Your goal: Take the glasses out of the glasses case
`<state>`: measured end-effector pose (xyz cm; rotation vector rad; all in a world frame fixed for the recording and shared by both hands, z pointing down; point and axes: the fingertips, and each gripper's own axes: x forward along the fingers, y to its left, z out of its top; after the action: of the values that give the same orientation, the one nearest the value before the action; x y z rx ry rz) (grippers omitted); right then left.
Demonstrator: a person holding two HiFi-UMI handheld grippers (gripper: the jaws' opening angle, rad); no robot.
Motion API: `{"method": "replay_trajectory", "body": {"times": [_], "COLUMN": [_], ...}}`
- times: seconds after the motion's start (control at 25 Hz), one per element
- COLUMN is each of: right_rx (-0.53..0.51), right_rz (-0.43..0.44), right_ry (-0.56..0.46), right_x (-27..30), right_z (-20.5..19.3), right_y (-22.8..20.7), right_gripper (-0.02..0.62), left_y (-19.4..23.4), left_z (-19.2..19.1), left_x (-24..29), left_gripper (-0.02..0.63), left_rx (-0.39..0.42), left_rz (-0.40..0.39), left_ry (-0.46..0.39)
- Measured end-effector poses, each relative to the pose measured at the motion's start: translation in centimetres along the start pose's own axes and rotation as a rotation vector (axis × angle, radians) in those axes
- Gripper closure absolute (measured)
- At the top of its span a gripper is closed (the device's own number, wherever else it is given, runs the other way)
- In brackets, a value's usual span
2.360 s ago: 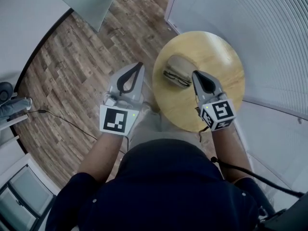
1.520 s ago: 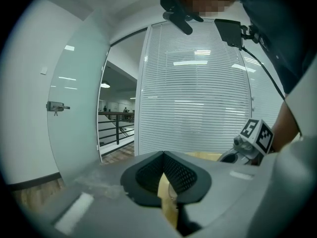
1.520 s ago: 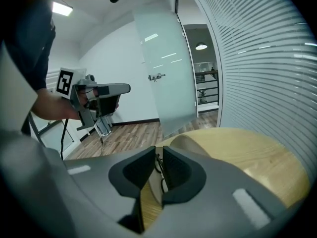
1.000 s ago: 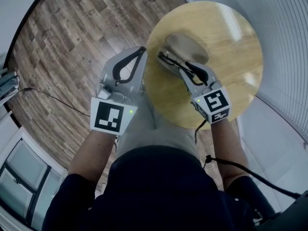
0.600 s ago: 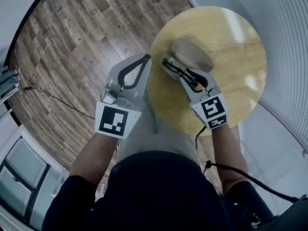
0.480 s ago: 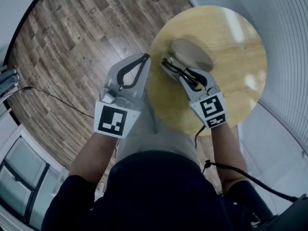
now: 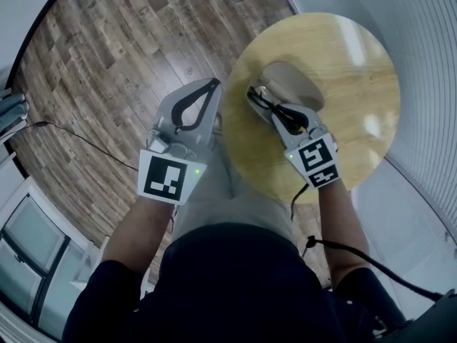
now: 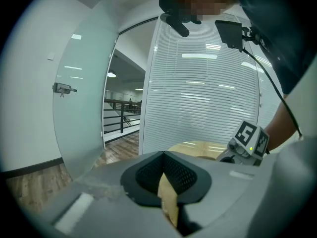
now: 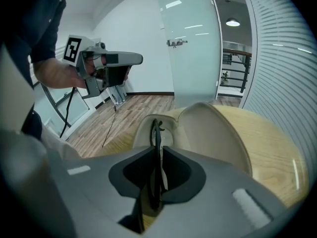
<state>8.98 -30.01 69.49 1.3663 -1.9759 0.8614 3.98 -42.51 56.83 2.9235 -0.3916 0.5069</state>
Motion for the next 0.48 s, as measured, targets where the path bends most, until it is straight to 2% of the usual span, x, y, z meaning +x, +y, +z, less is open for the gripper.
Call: {"method": "replay_trajectory", "body": {"times": [0.24, 0.48], "right_rx": [-0.012, 0.004], "right_rz": [0.014, 0.006], "right_ry": [0.042, 0.023], "right_x": [0.5, 0.0], "right_z": [-0.4, 0.2], "right_y": [0.4, 0.7], "right_gripper": [0.557, 0.560], "left_y": [0.5, 0.6], "left_z": [0.0, 0.5], "left_x": [-0.4, -1.1], "left_gripper": [0.600, 0.600], "left_rx": [-0.010, -0.001], "left_rz": [0.017, 0.021], "left_ry": [0.002, -0.011]}}
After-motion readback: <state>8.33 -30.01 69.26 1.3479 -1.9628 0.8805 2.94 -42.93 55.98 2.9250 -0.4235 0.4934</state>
